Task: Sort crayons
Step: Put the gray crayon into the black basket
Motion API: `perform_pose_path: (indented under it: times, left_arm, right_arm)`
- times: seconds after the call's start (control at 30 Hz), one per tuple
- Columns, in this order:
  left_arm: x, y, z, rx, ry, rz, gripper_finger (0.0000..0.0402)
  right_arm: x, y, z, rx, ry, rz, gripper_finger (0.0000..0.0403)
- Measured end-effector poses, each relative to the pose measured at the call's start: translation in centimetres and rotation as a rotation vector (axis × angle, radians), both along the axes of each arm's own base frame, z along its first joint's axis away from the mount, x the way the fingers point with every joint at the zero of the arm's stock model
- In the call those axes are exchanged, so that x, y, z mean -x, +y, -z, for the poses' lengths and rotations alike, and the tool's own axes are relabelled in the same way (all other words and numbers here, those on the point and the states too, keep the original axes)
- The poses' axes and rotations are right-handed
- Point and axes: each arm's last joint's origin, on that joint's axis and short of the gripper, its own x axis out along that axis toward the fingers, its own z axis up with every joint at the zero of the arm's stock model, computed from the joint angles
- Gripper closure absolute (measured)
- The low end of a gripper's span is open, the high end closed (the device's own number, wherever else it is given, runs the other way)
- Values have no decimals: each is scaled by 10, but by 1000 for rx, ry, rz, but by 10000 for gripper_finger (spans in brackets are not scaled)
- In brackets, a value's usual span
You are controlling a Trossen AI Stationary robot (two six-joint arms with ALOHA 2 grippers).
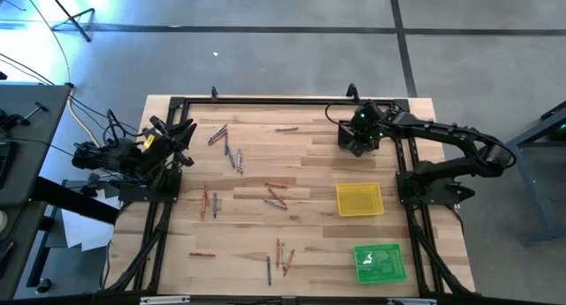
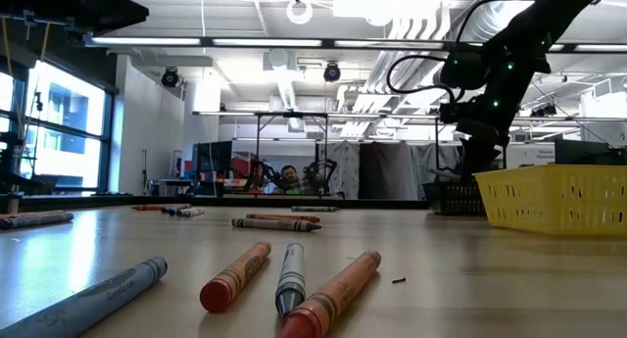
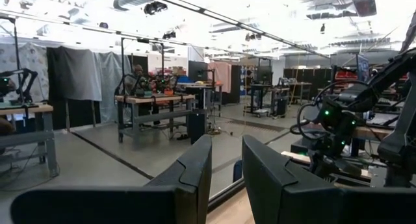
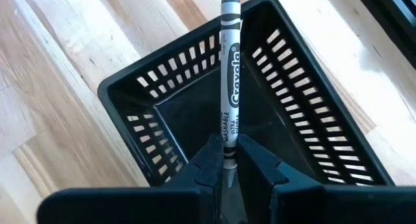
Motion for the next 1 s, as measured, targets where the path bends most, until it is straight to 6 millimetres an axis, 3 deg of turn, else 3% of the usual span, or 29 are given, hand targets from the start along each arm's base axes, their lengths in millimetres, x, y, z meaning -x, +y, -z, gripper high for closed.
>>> perform_pose_path:
  times: [0.4,0.63,1.0]
  left_arm:
    - [0,0,0,0,0,0,328]
    - [0,0,0,0,-2,0,328]
    - [0,0,0,0,-2,0,328]
  right_arm:
    - [1,-2,0,72,64,-51,370]
    - [1,-3,-1,79,51,29,366]
    - [3,-5,-1,130,95,57,284]
